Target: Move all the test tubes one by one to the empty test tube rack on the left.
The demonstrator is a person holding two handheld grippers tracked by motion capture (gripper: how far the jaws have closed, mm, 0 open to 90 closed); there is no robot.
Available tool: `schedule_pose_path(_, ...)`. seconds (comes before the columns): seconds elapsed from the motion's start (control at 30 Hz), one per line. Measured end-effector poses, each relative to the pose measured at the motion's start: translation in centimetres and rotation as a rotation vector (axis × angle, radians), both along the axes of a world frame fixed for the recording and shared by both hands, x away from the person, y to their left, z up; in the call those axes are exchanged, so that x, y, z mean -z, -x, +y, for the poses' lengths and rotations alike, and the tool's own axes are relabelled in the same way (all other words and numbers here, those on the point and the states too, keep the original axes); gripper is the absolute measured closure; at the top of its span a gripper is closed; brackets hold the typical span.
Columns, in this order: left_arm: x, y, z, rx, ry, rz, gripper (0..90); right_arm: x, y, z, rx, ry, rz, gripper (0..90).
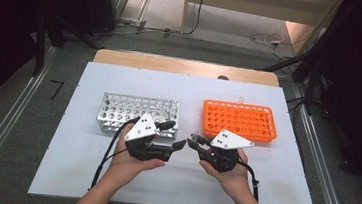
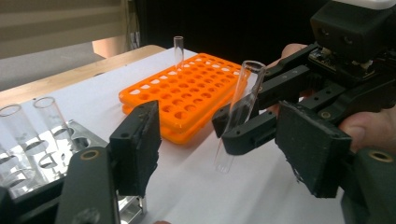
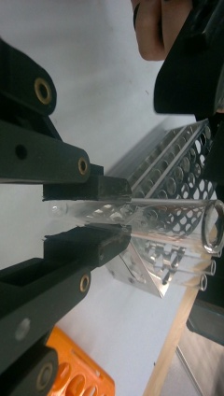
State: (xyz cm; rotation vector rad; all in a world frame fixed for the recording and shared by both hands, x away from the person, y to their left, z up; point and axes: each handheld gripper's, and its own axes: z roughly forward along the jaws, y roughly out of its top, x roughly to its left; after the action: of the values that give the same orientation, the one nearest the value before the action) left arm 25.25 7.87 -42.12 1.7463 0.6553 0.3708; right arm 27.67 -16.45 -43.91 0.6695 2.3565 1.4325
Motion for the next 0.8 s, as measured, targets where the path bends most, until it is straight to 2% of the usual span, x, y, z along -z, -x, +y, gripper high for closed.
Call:
schedule_pose_path(0.37,0.1,0.2,-0.7,0.067,-0.007,-0.003,49.6,0.5,0.5,1.2,-0.033,0.033,0.001,73.7)
schedule_pose_path(0.5,0.2,0.2,-1.1,0.071,-0.011,-0.003,53.5,0.6,0.7,1.6,-0.046,0.038,0.000,73.7)
schedule_pose_path(0.8,0.3,0.3,-1.8,0.054,-0.060,-0.025,66.6,0.6,1.2,2.3,-0.076,0.054,-0.007,73.7)
